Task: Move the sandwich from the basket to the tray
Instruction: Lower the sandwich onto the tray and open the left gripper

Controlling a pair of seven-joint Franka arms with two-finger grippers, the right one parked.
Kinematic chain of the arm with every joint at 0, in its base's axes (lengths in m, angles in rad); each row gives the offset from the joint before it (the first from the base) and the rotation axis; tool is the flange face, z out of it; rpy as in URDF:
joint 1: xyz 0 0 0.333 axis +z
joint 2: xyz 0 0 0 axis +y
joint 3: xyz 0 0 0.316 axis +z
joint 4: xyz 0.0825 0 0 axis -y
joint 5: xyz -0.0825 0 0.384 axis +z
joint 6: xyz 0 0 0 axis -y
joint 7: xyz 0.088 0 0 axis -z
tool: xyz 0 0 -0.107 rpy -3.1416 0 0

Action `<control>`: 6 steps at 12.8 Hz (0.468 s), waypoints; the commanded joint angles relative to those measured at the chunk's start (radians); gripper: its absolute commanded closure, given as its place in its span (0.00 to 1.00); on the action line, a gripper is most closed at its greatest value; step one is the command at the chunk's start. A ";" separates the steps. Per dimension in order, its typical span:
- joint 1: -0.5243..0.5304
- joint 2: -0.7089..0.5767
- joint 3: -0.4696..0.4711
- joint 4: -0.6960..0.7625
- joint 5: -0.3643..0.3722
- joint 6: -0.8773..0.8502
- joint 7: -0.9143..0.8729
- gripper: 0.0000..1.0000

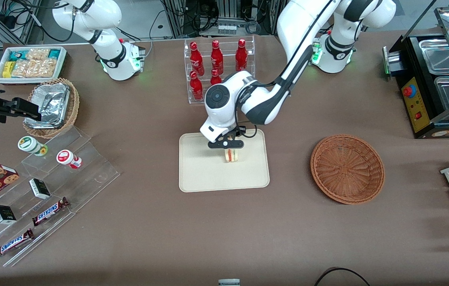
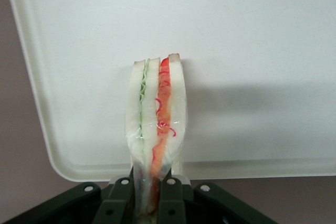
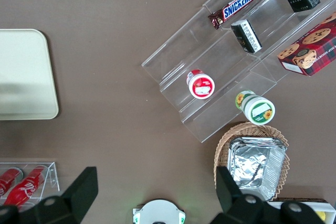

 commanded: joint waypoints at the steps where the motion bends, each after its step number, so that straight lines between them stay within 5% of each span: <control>1: -0.018 0.048 0.008 0.064 0.014 0.028 0.002 1.00; 6: -0.032 0.108 0.009 0.117 0.017 0.031 -0.006 1.00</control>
